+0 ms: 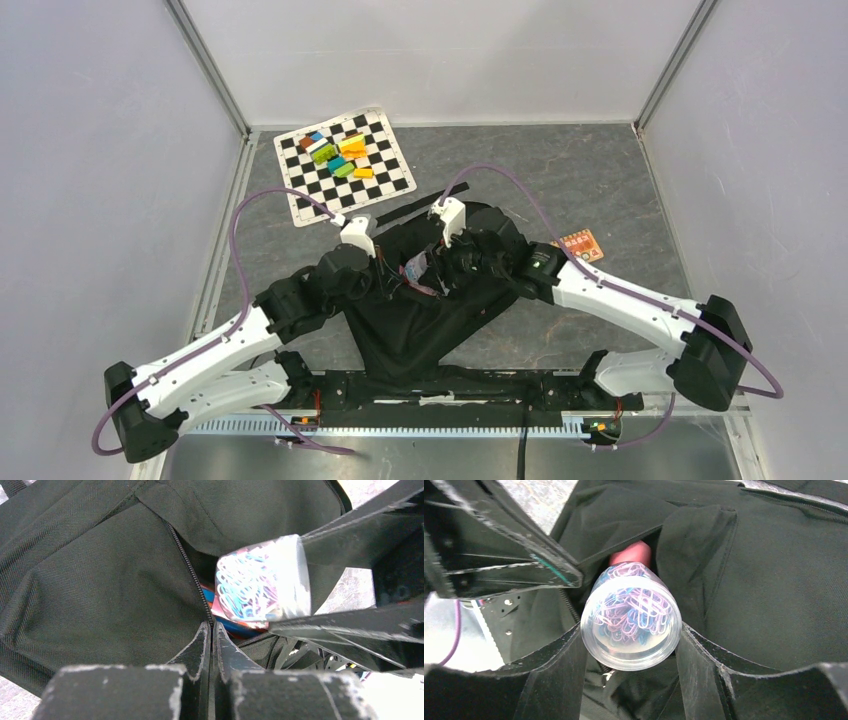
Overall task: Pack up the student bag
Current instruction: Place the stationery in the student bag, then adjust the stationery at the center of the board.
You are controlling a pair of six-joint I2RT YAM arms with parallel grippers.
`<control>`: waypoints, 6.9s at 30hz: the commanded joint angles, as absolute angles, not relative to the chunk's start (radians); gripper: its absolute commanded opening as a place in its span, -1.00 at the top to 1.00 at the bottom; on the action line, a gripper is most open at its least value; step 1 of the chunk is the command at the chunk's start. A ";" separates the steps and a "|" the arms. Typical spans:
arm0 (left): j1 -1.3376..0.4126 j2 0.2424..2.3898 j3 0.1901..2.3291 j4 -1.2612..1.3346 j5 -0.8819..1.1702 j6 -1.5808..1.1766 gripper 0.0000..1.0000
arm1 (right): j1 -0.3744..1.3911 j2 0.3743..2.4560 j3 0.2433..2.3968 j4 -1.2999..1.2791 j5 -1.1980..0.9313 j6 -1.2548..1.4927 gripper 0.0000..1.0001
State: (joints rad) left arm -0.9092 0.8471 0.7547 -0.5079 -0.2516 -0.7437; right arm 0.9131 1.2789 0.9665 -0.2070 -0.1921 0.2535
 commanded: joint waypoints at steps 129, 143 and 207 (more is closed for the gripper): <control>-0.905 0.883 0.792 -0.348 -0.162 -0.286 0.96 | 0.075 1.354 0.639 -0.175 0.382 0.722 -0.96; -0.905 0.877 0.778 -0.316 -0.123 -0.279 0.96 | 0.063 1.530 0.741 -0.083 0.361 0.768 -0.96; -0.905 0.881 0.750 -0.278 -0.114 -0.296 0.96 | 0.113 1.505 0.818 -0.386 0.378 0.395 -0.96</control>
